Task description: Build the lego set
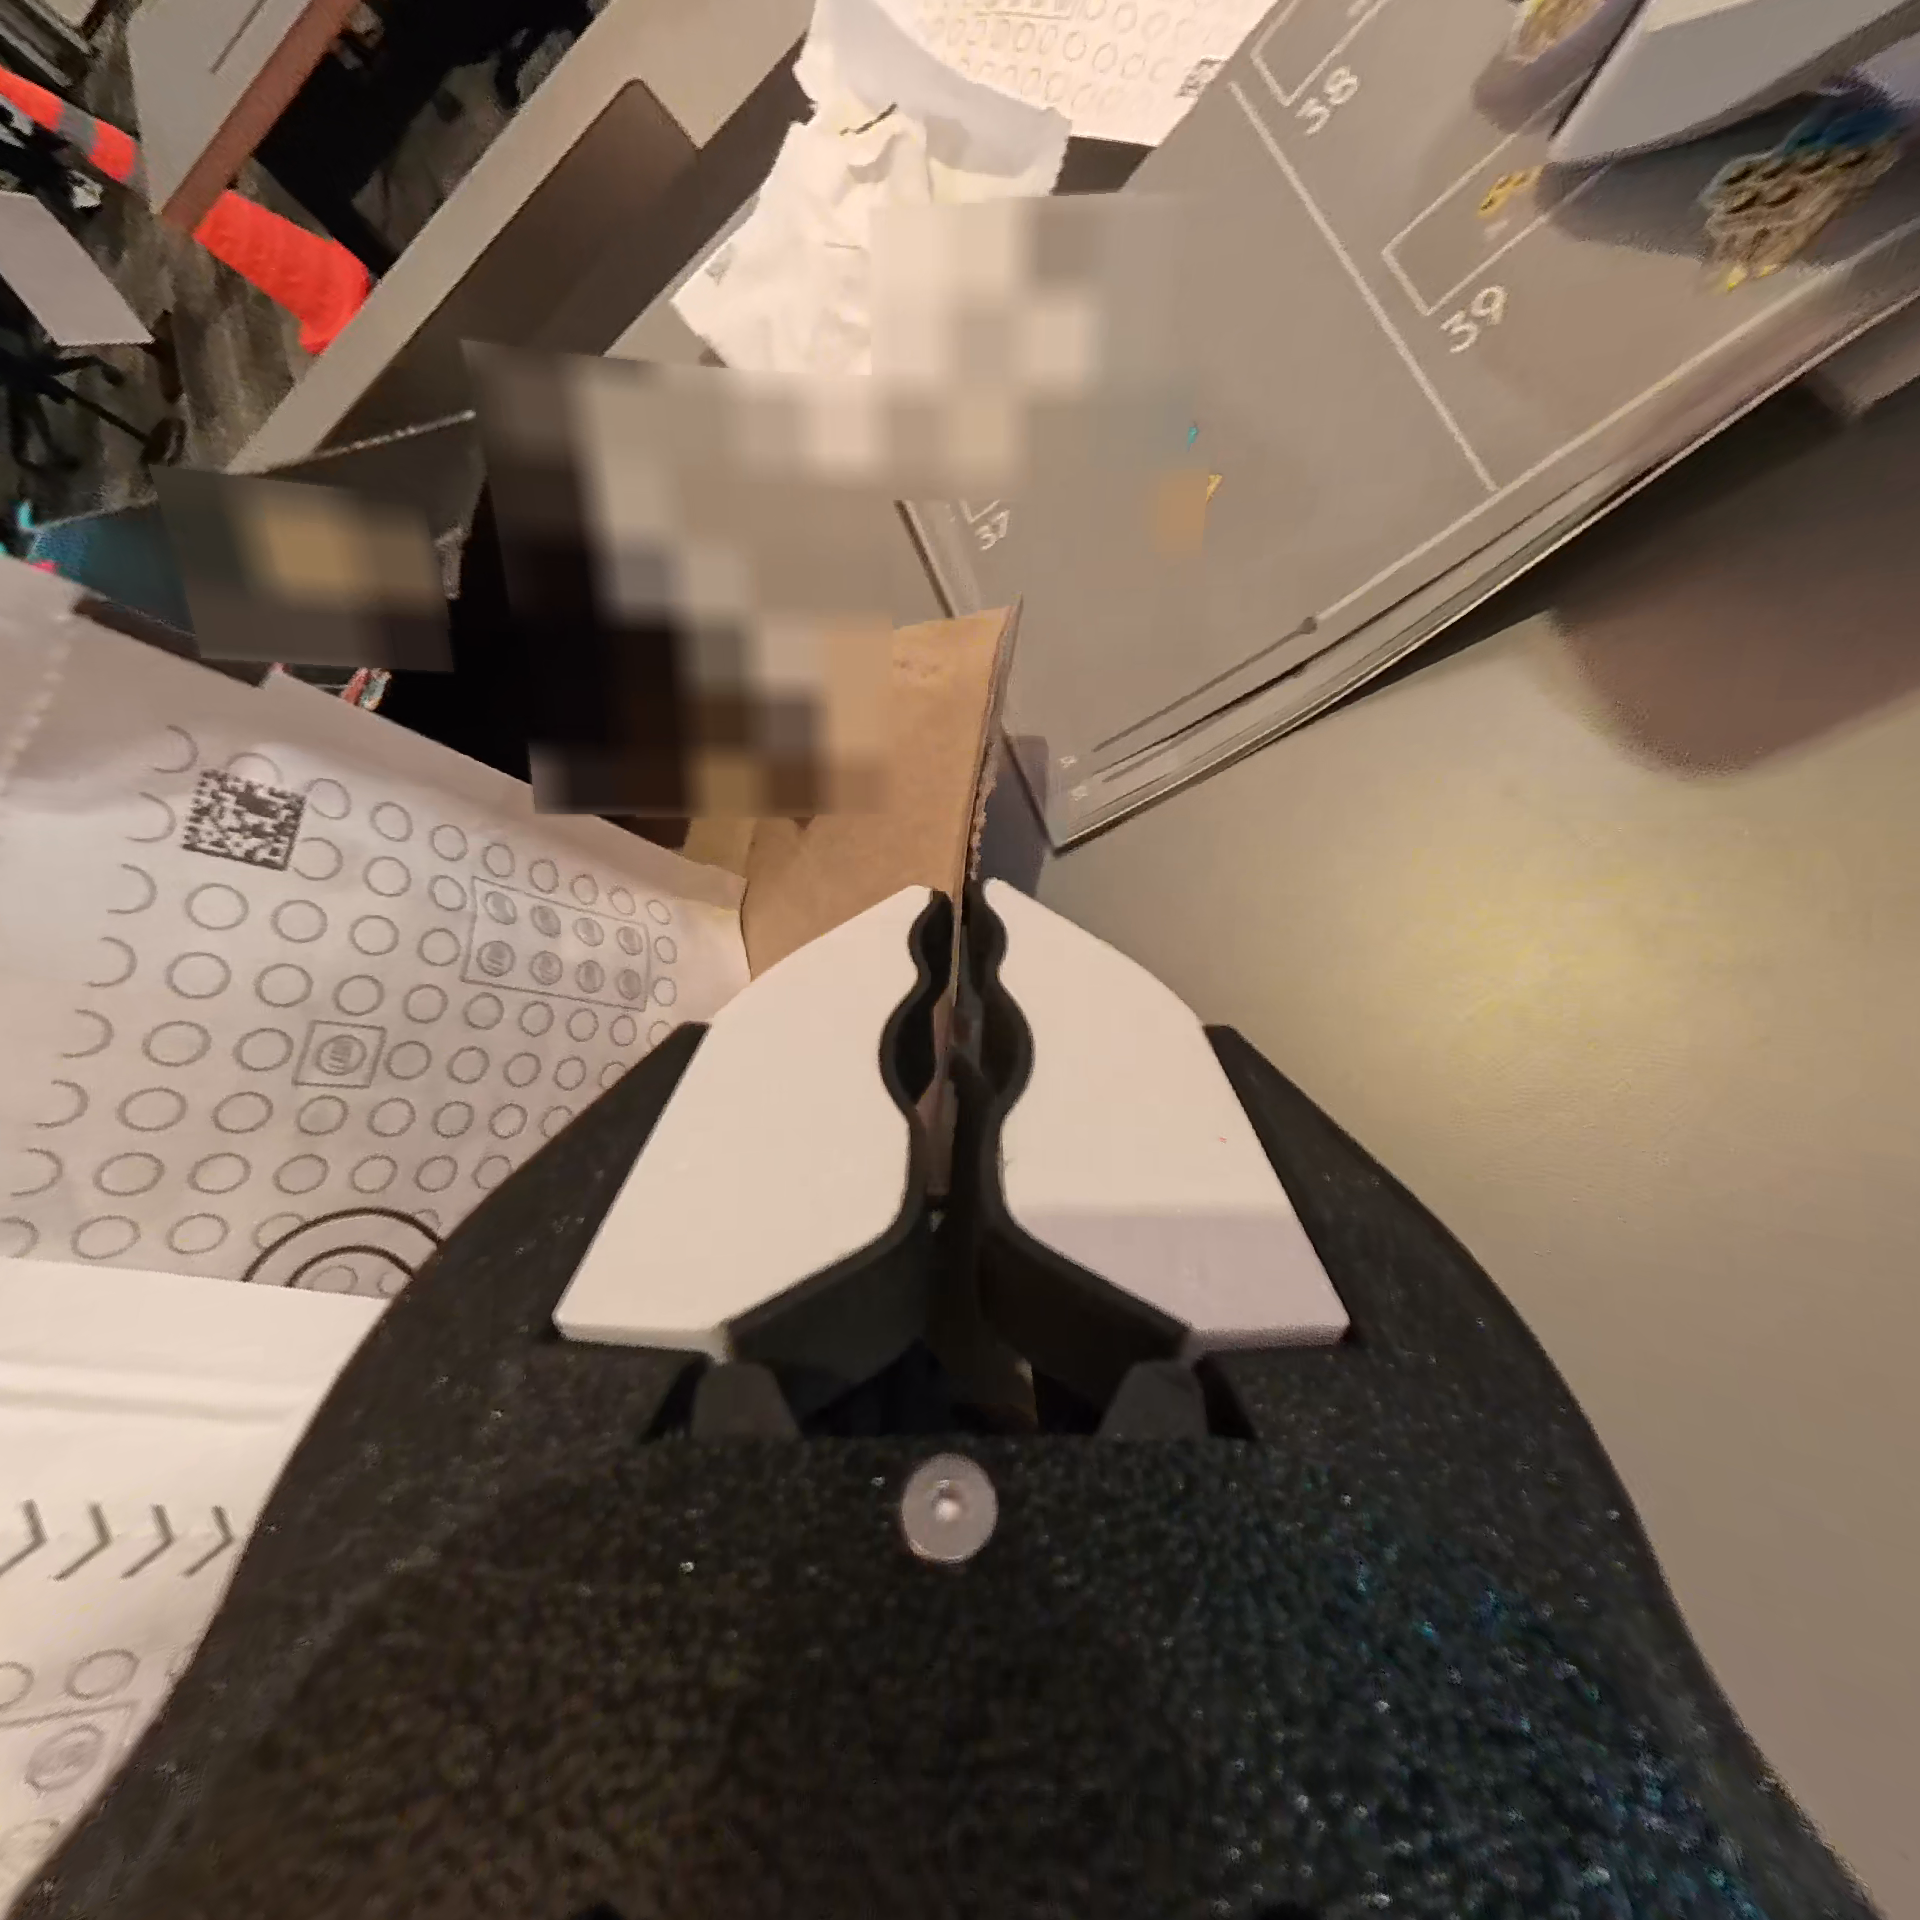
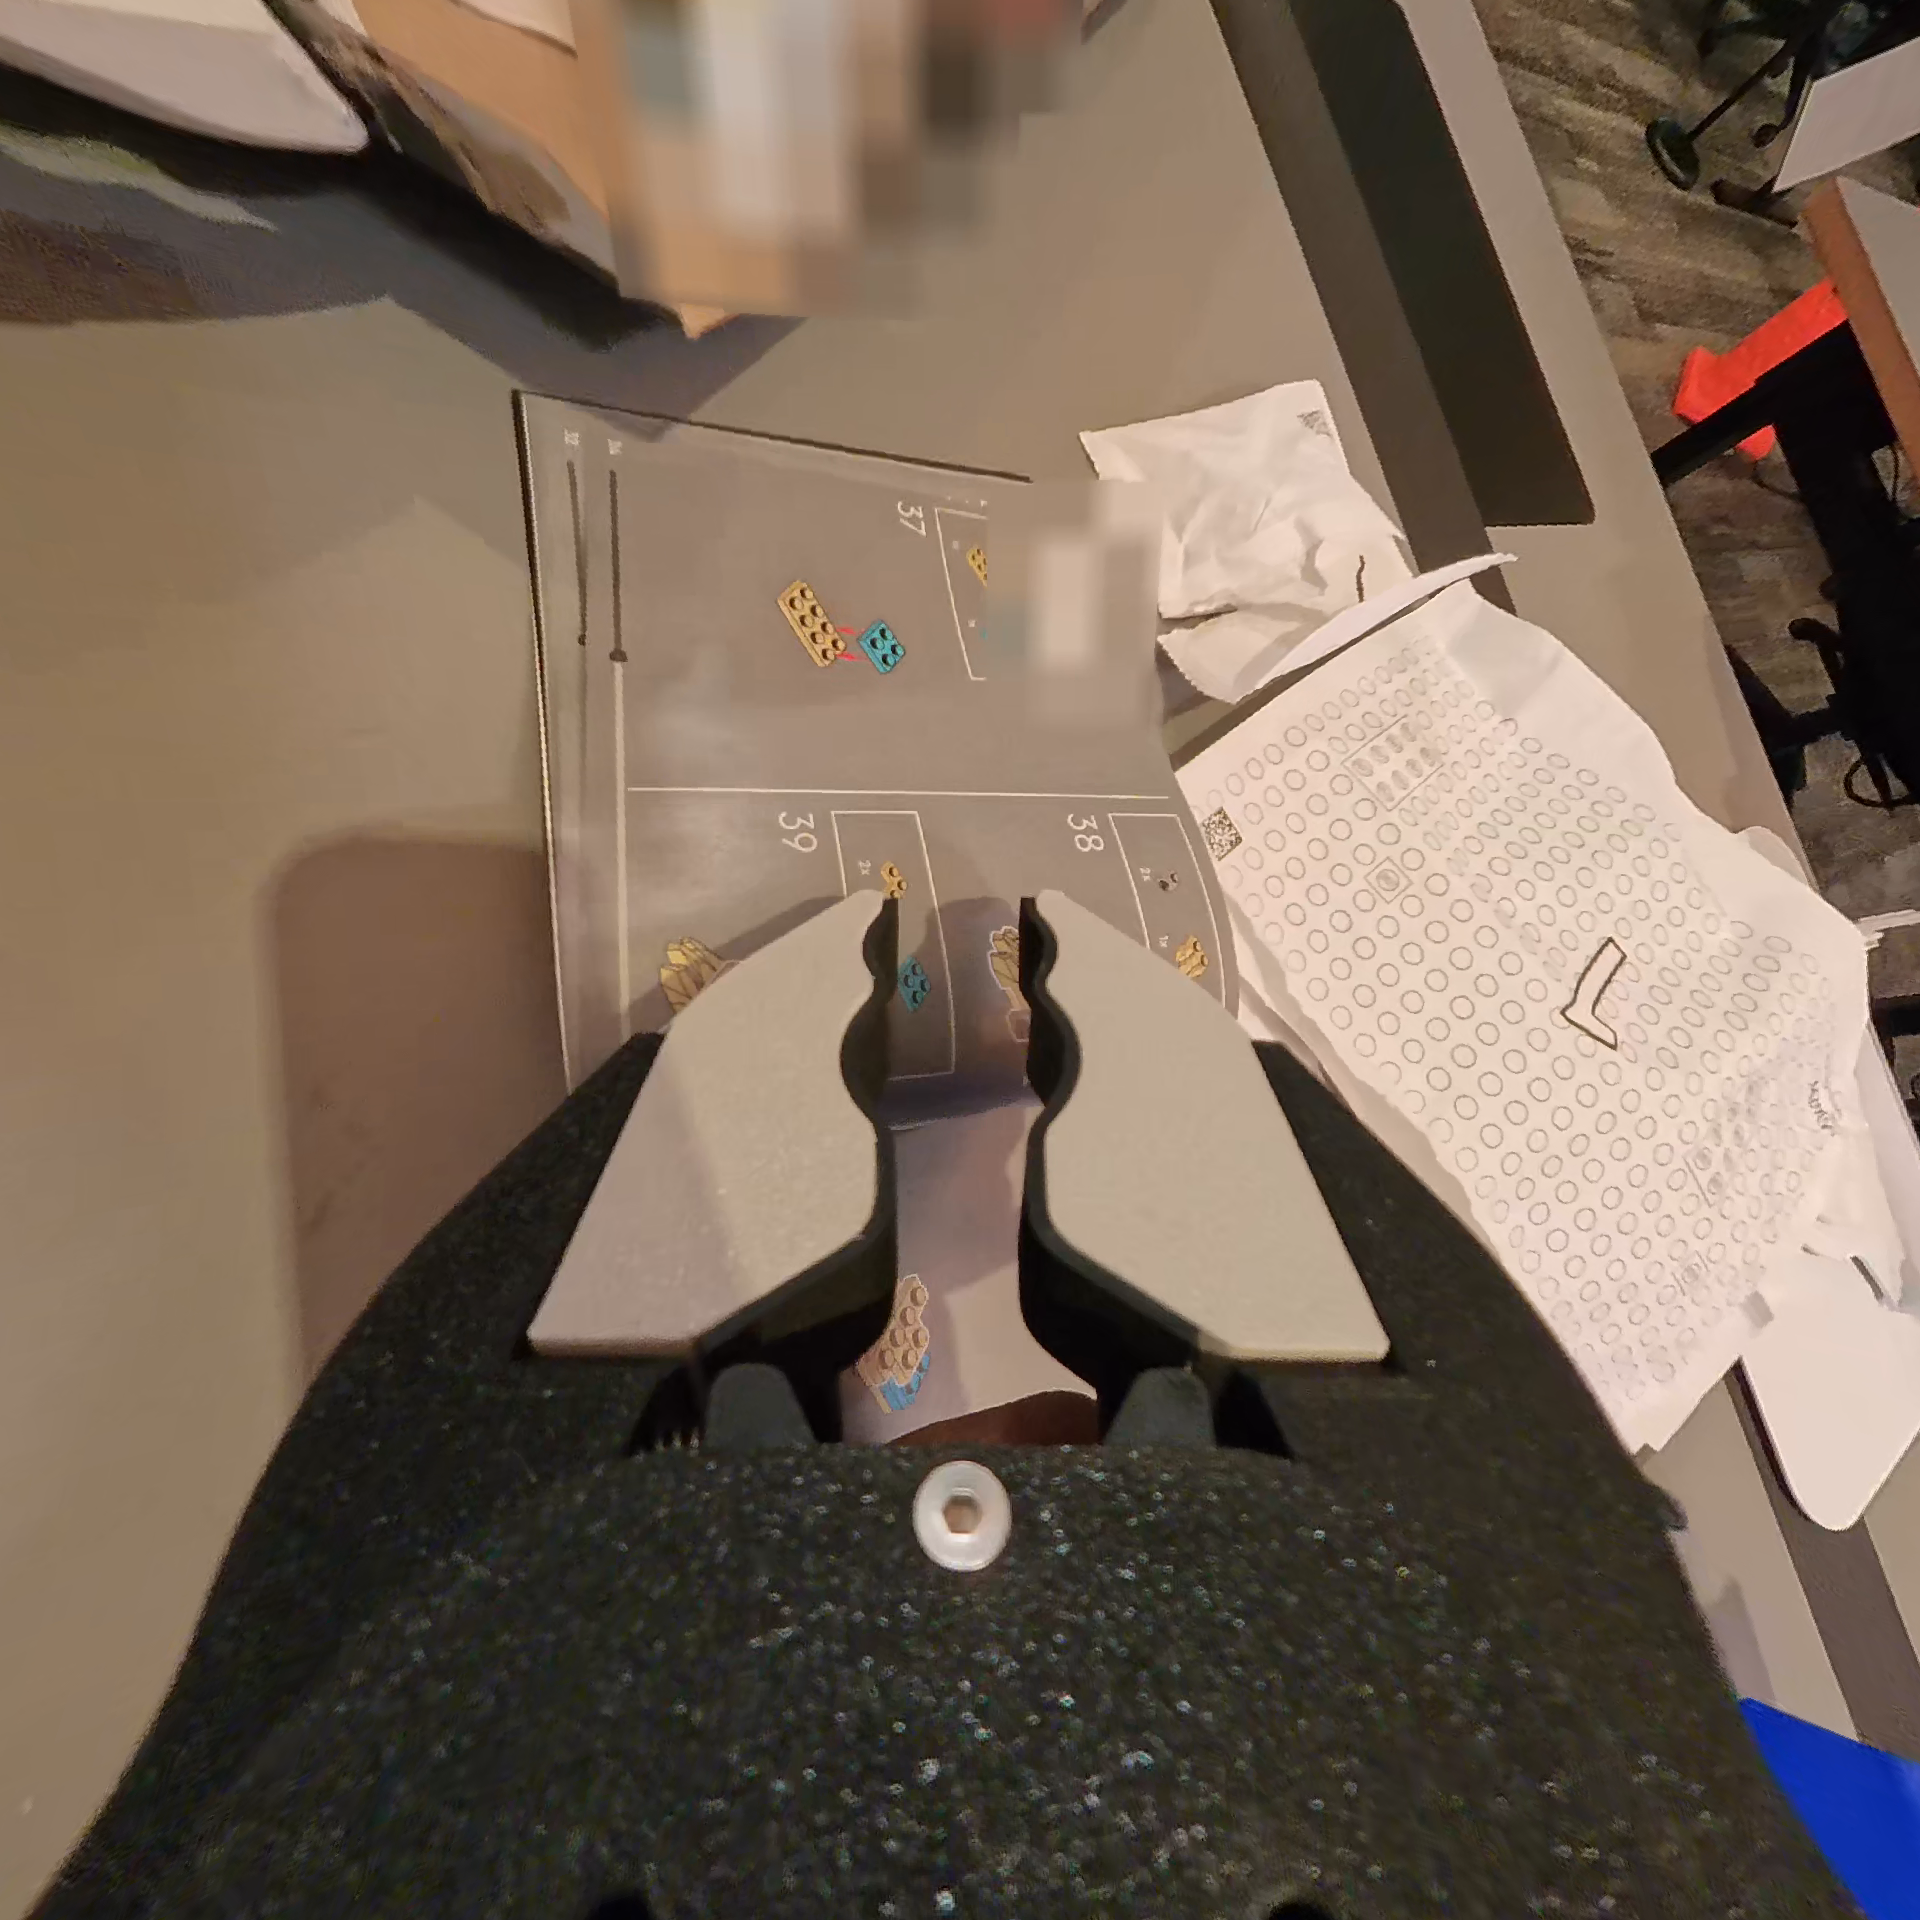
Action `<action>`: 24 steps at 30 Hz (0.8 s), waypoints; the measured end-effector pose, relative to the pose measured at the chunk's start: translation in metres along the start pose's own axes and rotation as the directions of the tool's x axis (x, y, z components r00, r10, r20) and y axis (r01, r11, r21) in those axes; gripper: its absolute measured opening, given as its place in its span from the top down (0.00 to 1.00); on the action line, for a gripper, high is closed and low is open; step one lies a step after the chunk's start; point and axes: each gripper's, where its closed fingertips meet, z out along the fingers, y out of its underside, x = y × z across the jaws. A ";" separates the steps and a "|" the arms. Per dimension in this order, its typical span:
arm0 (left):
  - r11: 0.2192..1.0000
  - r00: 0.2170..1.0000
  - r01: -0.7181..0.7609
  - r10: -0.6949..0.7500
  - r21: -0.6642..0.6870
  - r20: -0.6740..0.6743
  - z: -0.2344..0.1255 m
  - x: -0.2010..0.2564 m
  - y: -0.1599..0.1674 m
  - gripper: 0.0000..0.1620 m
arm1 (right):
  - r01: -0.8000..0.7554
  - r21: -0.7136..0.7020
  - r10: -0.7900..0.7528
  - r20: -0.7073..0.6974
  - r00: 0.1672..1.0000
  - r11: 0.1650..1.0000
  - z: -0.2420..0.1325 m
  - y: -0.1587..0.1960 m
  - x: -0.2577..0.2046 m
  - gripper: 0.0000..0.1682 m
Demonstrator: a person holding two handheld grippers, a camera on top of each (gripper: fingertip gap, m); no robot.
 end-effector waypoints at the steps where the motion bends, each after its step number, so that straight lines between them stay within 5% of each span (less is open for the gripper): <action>1: 1.000 1.000 -0.010 0.010 -0.003 -0.012 0.002 0.004 -0.001 0.98 | 0.001 -0.001 -0.001 0.001 1.000 1.000 0.000 0.000 0.000 0.87; 14: 0.988 0.987 -0.150 0.147 -0.042 -0.064 0.015 0.039 -0.004 0.98 | 0.012 0.006 -0.012 0.000 1.000 1.000 -0.001 -0.002 0.000 0.87; 24: 0.996 0.990 -0.089 0.089 0.006 -0.109 0.012 0.045 -0.007 0.97 | 0.014 0.023 -0.013 -0.011 1.000 1.000 -0.005 -0.004 0.002 0.85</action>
